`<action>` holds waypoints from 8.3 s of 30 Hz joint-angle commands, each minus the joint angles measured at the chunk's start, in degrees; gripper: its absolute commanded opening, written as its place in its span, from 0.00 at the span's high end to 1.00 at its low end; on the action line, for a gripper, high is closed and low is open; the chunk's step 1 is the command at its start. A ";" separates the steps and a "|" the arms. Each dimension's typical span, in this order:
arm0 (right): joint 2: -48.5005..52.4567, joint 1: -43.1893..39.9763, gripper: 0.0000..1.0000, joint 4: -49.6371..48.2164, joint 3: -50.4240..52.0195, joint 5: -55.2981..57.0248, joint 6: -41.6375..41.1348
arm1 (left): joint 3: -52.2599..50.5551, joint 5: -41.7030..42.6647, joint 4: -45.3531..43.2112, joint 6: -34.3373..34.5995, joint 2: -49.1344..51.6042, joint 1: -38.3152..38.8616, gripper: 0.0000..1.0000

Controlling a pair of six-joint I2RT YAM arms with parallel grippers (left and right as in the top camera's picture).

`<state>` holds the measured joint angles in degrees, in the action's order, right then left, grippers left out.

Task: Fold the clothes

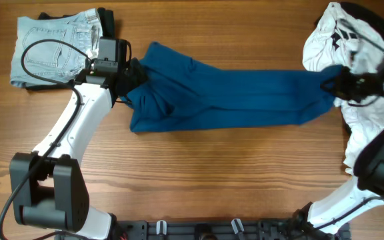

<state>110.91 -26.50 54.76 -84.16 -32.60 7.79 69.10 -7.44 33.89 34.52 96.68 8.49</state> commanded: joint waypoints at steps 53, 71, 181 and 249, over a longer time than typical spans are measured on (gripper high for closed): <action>-8.79 34.62 0.29 1.20 -3.58 21.94 -7.96 | 1.11 30.56 -9.35 -52.09 14.84 -10.86 0.00; -13.60 34.62 0.27 2.84 -3.58 22.97 -7.93 | 1.09 47.19 -12.07 -52.13 21.20 -9.99 0.00; -14.67 15.58 0.62 -12.68 -2.51 -1.95 -13.31 | 7.48 29.51 -21.84 -18.67 0.79 8.37 0.00; 0.98 27.82 0.00 -2.16 -3.48 9.84 -13.97 | 7.41 8.85 -2.51 -16.04 0.83 -2.99 0.00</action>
<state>107.70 1.13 52.90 -88.64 -17.82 -6.15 76.09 1.96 31.33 17.96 97.91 5.65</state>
